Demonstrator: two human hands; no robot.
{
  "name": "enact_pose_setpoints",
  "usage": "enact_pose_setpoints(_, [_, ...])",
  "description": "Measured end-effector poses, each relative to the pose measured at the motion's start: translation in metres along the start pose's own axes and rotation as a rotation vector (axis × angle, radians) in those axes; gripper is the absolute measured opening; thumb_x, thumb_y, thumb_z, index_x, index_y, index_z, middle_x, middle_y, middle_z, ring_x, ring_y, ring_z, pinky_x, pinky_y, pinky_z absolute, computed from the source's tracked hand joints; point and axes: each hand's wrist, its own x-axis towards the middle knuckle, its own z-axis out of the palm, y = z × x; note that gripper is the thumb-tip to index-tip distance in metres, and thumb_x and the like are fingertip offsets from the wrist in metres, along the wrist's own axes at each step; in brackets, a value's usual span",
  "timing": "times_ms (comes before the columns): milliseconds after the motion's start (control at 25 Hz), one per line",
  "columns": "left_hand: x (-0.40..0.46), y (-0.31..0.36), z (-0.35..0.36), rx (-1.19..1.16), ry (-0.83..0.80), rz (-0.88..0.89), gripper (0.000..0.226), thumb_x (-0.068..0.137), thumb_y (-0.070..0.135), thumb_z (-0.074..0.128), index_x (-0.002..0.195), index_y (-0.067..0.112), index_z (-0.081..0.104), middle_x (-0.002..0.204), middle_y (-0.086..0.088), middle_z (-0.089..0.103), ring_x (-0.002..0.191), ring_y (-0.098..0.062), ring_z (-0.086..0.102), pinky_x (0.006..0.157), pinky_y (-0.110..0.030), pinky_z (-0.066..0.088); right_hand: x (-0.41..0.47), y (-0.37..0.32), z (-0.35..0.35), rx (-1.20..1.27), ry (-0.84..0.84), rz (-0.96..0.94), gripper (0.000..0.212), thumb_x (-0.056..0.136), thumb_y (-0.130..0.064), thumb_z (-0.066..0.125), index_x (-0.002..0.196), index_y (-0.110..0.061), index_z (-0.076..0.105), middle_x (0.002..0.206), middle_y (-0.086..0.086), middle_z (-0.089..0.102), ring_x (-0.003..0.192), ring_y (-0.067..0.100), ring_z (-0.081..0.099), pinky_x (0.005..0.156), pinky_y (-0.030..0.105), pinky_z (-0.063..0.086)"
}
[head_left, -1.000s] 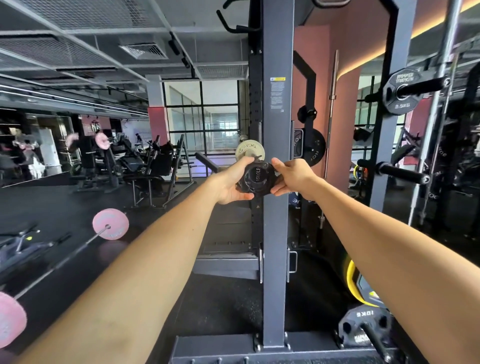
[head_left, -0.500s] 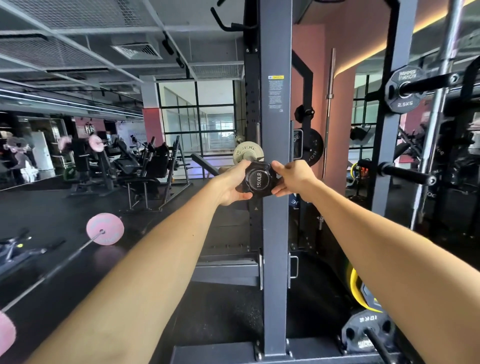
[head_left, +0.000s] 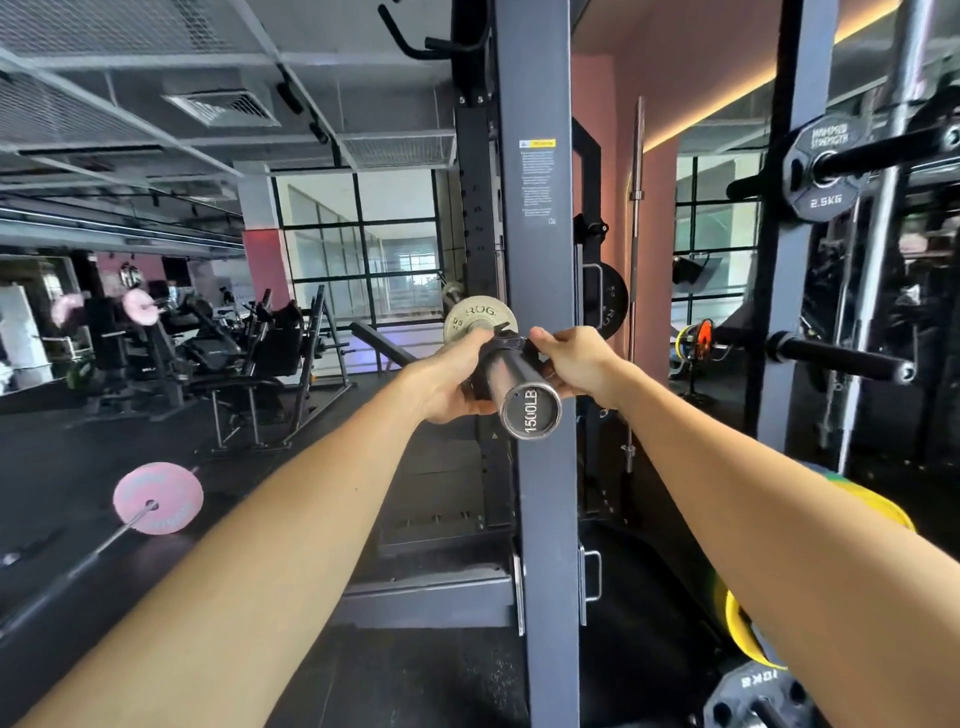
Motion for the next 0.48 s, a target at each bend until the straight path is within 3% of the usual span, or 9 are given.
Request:
enact_pose_setpoints(120, [0.032, 0.001, -0.004, -0.016, 0.003, 0.006, 0.046, 0.099, 0.046, 0.042, 0.122, 0.011, 0.059, 0.101, -0.007, 0.070, 0.083, -0.019, 0.067, 0.055, -0.027, 0.054, 0.036, 0.009, 0.004, -0.016, -0.022, -0.029, 0.040, 0.102, -0.031, 0.043, 0.119, 0.002, 0.055, 0.080, 0.015, 0.058, 0.054, 0.017, 0.057, 0.038, 0.017, 0.049])
enact_pose_setpoints(200, [0.056, 0.001, -0.008, -0.026, 0.029, 0.009, 0.046, 0.099, 0.046, 0.042, 0.121, 0.010, 0.060, 0.101, -0.009, 0.068, 0.082, -0.019, 0.064, 0.055, -0.027, 0.053, 0.069, 0.019, 0.008, -0.010, -0.019, -0.066, 0.041, 0.100, -0.033, 0.047, 0.114, 0.003, 0.059, 0.090, 0.022, 0.061, 0.064, 0.021, 0.060, 0.056, 0.025, 0.060])
enact_pose_setpoints(280, [0.077, 0.005, -0.011, -0.032, 0.057, 0.009, 0.048, 0.098, 0.046, 0.043, 0.122, 0.008, 0.060, 0.104, -0.010, 0.067, 0.086, -0.020, 0.064, 0.057, -0.029, 0.053, 0.103, 0.029, 0.013, 0.023, -0.003, -0.083, 0.041, 0.097, -0.034, 0.052, 0.110, 0.002, 0.063, 0.091, 0.019, 0.063, 0.073, 0.024, 0.059, 0.074, 0.037, 0.061])
enact_pose_setpoints(480, [0.126, 0.013, -0.017, 0.000, 0.128, 0.012, 0.038, 0.101, 0.043, 0.040, 0.104, 0.011, 0.060, 0.084, -0.007, 0.065, 0.071, -0.017, 0.061, 0.036, -0.018, 0.046, 0.169, 0.044, 0.024, 0.077, -0.032, -0.068, 0.040, 0.095, -0.033, 0.055, 0.110, 0.003, 0.062, 0.095, 0.017, 0.060, 0.076, 0.029, 0.065, 0.077, 0.042, 0.060])
